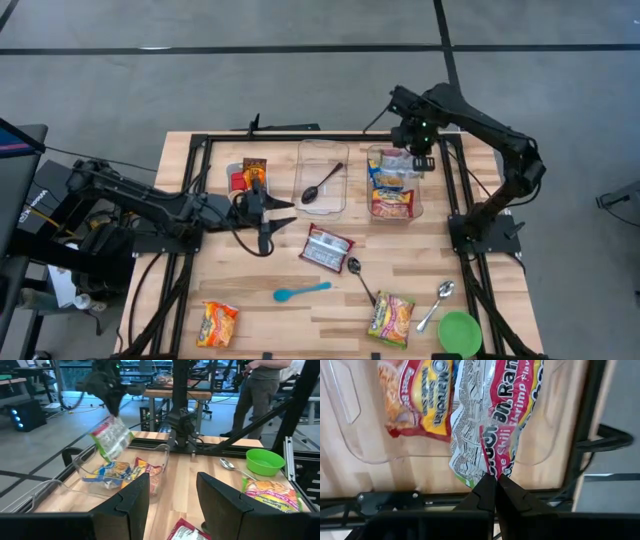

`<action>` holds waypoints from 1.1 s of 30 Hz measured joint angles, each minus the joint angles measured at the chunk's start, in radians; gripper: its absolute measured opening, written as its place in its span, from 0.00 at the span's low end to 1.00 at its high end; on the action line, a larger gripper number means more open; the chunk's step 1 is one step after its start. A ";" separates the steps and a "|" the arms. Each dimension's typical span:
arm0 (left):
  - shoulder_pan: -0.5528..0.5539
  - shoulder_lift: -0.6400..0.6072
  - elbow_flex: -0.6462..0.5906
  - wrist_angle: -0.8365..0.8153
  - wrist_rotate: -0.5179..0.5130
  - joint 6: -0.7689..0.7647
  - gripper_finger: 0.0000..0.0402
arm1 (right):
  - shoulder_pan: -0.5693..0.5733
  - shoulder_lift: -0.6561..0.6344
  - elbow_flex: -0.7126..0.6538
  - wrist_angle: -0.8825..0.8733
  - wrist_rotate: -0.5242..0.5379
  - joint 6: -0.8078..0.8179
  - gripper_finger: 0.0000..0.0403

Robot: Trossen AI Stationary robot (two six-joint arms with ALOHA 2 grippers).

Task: Pick & Place Food Item
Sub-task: Put the left green noodle pack into the right transparent bin

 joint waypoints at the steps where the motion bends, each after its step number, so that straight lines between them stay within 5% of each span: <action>1: 0.003 0.000 0.000 0.000 0.000 0.000 0.40 | 0.002 0.000 -0.016 0.000 0.000 0.000 0.00; 18: 0.044 0.000 0.000 0.000 0.000 0.000 0.40 | 0.044 0.000 -0.100 0.137 -0.125 -0.048 0.00; 33: 0.047 0.000 0.000 0.000 0.000 0.000 0.40 | 0.041 0.002 -0.107 0.168 -0.127 -0.078 0.00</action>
